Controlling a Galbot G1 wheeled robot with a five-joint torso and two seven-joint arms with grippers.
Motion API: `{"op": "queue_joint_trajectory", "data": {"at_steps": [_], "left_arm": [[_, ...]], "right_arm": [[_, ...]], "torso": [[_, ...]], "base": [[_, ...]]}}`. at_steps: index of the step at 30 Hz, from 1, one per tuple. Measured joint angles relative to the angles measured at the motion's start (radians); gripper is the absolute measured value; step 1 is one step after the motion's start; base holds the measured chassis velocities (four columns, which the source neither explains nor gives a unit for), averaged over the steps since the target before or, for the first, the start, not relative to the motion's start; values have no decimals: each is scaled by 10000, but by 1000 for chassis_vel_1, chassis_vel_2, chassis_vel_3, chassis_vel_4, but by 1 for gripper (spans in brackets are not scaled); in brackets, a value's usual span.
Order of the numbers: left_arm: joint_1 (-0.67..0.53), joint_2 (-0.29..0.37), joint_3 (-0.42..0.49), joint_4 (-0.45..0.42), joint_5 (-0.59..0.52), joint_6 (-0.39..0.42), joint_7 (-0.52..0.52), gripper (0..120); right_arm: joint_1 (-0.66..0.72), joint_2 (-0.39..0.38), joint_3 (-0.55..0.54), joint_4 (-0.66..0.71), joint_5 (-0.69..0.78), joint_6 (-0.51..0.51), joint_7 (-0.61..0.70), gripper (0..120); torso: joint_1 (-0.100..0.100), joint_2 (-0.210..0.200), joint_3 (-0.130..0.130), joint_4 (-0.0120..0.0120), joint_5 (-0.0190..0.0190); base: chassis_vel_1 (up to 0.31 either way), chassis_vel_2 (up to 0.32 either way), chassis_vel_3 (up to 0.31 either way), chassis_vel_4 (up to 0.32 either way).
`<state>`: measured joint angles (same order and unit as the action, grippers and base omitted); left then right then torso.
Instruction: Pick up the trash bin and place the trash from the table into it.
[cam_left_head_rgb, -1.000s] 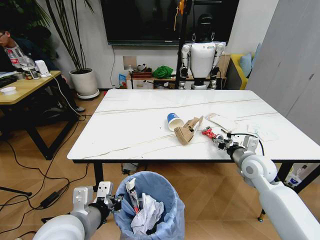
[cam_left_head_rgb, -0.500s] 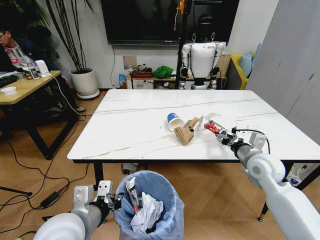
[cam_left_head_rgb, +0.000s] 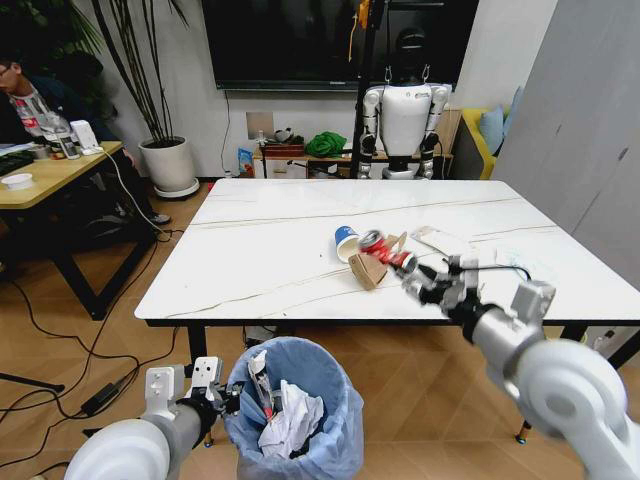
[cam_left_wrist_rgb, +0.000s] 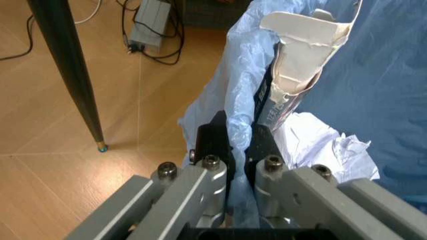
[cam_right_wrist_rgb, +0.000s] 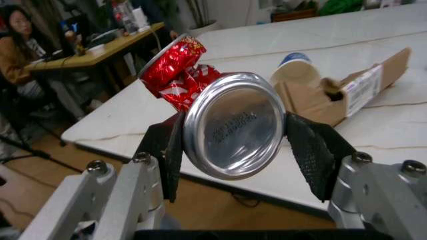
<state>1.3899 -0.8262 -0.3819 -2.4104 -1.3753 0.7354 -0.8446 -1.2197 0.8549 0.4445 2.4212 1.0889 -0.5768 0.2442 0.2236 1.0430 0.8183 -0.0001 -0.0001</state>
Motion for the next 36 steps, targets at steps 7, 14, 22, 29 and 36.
{"op": "queue_joint_trajectory", "data": {"at_steps": [7,14,22,29,36], "left_arm": [[-197,-44,47,103,-3,0,-86,0],[-335,-99,215,196,23,0,-93,0],[-554,-114,461,303,49,0,-114,0],[-613,-168,688,367,114,0,-164,0],[-493,-130,585,317,113,0,-168,0]], "right_arm": [[-1734,-703,-244,867,-908,-142,-833,49],[-1884,-1004,-752,877,-1187,-447,-1038,49],[-2144,-1320,-1115,835,-2024,-588,-1409,51],[-1925,-1359,-1505,815,-2248,-715,-1410,78],[-1592,-1335,-1317,805,-2081,-710,-1237,97]], "torso": [[-1,0,0,-2,0],[-1,0,1,2,1],[-1,0,1,0,1],[0,0,1,1,1],[0,0,1,-1,1]], "base": [[0,0,0,0],[0,0,0,0],[0,0,0,0],[0,0,0,0],[0,0,0,0]]}}
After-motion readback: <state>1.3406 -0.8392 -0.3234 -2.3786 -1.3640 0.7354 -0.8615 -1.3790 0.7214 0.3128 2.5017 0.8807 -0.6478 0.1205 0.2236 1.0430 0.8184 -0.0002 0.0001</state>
